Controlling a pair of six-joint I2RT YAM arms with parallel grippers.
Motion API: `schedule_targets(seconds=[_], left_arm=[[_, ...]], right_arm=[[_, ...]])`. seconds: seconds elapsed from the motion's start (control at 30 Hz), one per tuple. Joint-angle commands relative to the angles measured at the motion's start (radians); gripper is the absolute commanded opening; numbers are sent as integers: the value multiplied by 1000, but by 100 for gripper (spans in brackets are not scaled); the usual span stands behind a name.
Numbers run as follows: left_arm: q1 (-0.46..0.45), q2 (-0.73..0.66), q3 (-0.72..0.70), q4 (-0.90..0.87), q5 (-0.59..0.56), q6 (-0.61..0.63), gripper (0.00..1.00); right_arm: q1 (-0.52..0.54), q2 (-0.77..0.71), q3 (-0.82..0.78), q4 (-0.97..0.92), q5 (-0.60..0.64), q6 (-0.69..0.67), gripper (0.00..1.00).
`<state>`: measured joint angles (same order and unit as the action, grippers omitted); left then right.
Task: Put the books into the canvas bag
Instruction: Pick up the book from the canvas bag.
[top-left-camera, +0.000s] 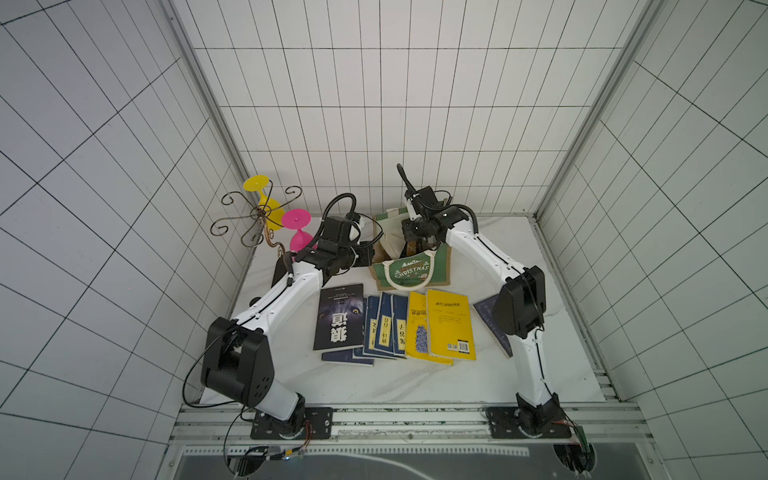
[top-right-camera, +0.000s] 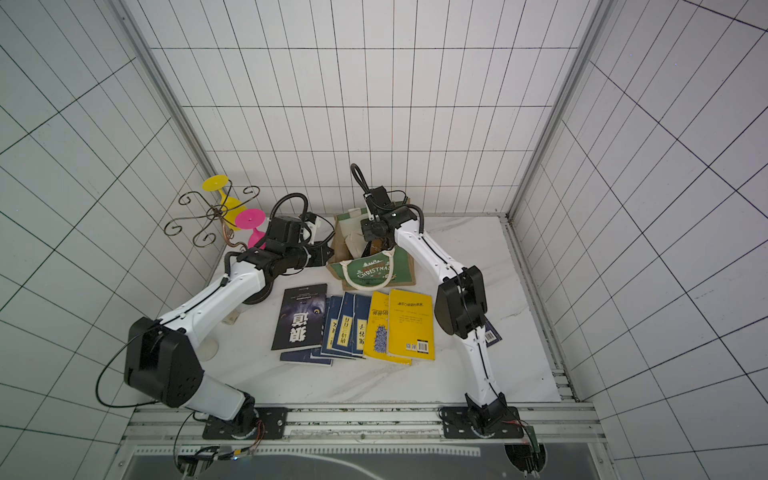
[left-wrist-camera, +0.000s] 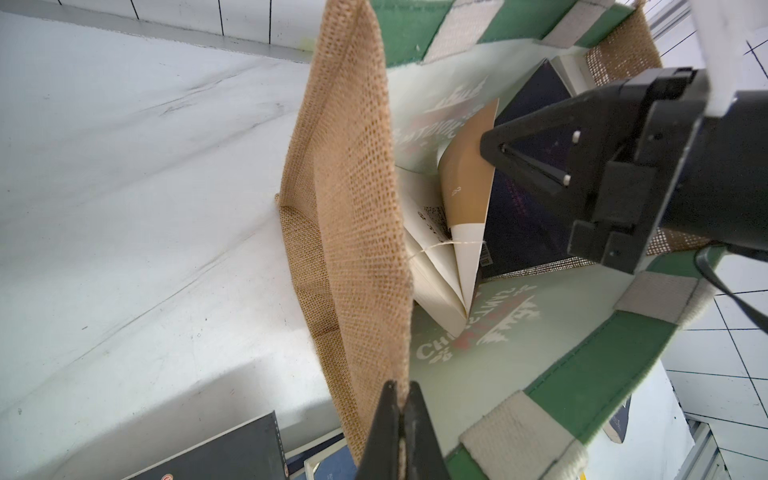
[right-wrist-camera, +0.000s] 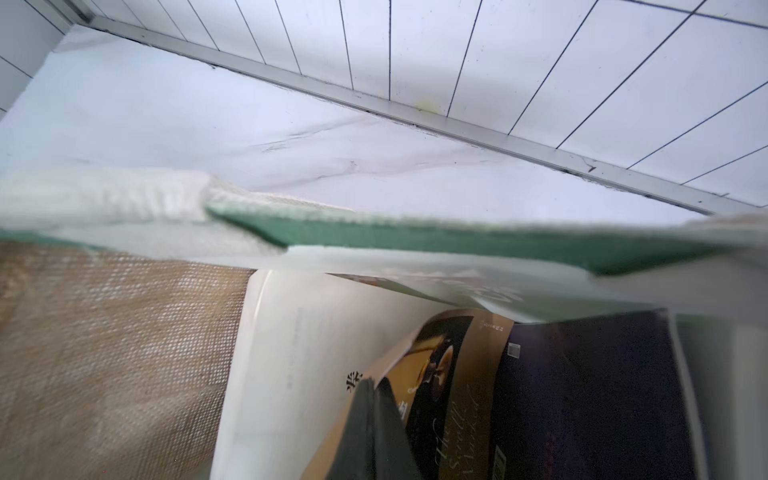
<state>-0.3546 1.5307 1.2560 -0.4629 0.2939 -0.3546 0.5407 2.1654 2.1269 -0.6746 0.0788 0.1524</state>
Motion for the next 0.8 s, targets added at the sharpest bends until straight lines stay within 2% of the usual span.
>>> schedule_targets(seconds=[0.0, 0.2, 0.63, 0.7, 0.77], left_arm=[[9, -14, -12, 6, 11, 6, 0], [9, -17, -14, 11, 17, 4, 0], [9, -22, -11, 18, 40, 2, 0], [9, -22, -4, 15, 60, 3, 5], [9, -23, 13, 2, 78, 5, 16]], right_arm=[[-44, -105, -108, 86, -133, -29, 0], [-91, -202, -216, 192, -307, -18, 0], [-139, -268, -239, 228, -421, -4, 0], [-142, -271, -244, 227, -402, 2, 0], [-148, -271, -246, 210, -353, 12, 0]])
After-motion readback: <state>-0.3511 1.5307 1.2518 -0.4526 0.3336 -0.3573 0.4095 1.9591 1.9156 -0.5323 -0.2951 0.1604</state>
